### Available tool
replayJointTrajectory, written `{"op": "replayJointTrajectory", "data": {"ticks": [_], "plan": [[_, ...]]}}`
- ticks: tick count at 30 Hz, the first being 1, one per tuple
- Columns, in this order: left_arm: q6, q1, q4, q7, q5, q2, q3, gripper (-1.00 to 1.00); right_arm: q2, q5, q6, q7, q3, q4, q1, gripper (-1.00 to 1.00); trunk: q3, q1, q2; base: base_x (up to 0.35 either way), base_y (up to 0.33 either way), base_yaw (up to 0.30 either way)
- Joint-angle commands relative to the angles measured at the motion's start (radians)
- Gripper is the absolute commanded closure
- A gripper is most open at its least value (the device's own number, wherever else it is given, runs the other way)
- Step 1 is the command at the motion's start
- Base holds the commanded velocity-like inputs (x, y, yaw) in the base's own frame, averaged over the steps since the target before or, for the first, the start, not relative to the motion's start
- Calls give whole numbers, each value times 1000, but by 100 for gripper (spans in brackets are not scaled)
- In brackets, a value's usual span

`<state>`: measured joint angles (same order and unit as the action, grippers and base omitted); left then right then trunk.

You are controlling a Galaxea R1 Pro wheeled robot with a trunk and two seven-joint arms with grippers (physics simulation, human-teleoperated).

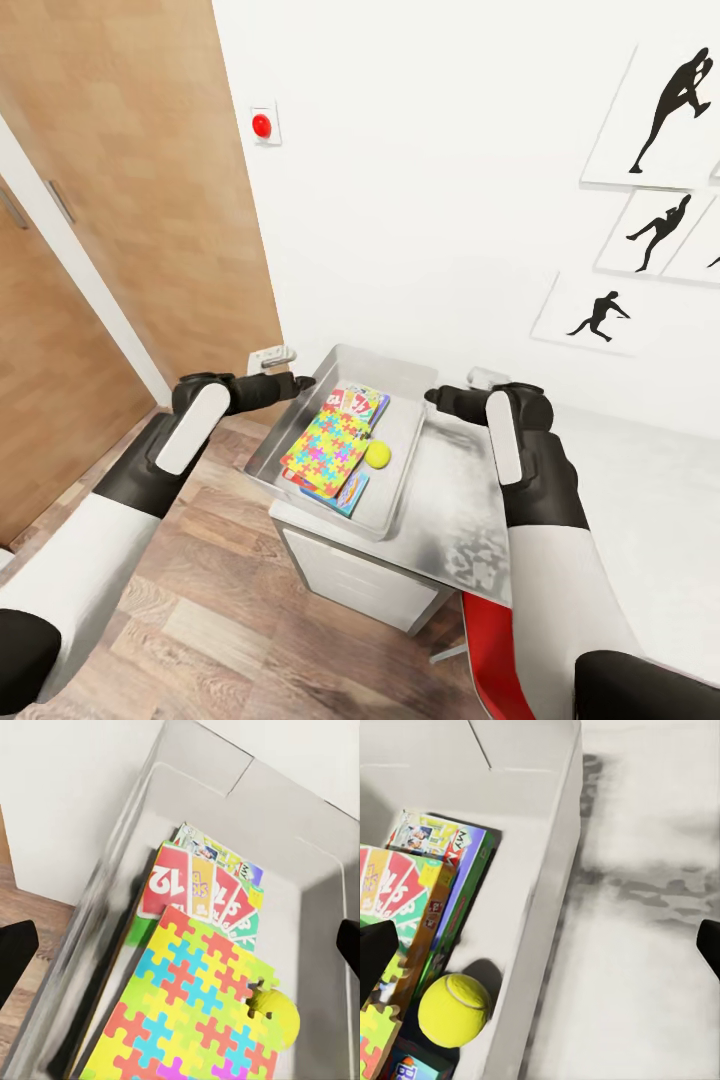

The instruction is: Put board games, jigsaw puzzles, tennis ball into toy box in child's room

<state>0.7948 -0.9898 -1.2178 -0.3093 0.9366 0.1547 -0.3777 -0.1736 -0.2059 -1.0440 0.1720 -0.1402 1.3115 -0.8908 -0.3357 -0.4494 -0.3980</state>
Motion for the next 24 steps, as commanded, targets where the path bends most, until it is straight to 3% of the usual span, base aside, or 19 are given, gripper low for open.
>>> {"op": "replayJointTrajectory", "data": {"ticks": [1, 5, 7, 13, 16, 17, 19, 20, 22, 23, 24], "plan": [[1, 11, -26, -11, 11, 1, 8, -100, -1, -12, -3, 8, 7, 28, 10, -100, -2, -1, -2, 0, 0, 0], [2, 39, -84, -13, 15, 1, 29, -100, -1, -15, -3, 7, 21, 89, 37, -100, -2, -1, -2, 0, 0, 0], [3, 70, -154, -14, 20, -1, 49, -100, -1, -17, -3, 6, 30, 157, 66, -100, -2, -1, -2, 0, 0, 0], [6, 119, -255, -16, 29, -16, 64, -100, 7, -18, -3, 3, 34, 229, 122, -100, -2, -1, -2, 0, 0, 0], [16, 160, -320, -17, 51, -64, 64, -100, 47, -19, -3, -5, 33, 265, 168, -100, -2, -1, -2, 0, 0, 0], [16, 160, -320, -17, 51, -64, 64, -100, 47, -19, -3, -5, 33, 265, 168, -100, -2, -1, -2, 0, 0, 0], [21, 187, -344, -18, 64, -113, 60, -100, 86, -21, -3, -16, 31, 278, 190, -100, -2, -1, -2, 0, 0, -22], [21, 187, -344, -18, 64, -113, 60, -100, 86, -21, -3, -16, 31, 278, 190, -100, -2, -1, -2, 0, 0, -33], [25, 210, -360, -18, 74, -166, 46, -100, 129, -25, -3, -38, 21, 287, 207, -100, -2, -1, -2, 0, 0, -88], [25, 210, -360, -18, 74, -166, 46, -100, 129, -25, -3, -38, 21, 287, 207, -100, -2, -1, -2, 0, 0, -106], [27, 218, -366, -18, 79, -189, 36, -100, 151, -29, -3, -56, 9, 290, 214, -100, -2, -1, -2, 0, 0, -140]]}}
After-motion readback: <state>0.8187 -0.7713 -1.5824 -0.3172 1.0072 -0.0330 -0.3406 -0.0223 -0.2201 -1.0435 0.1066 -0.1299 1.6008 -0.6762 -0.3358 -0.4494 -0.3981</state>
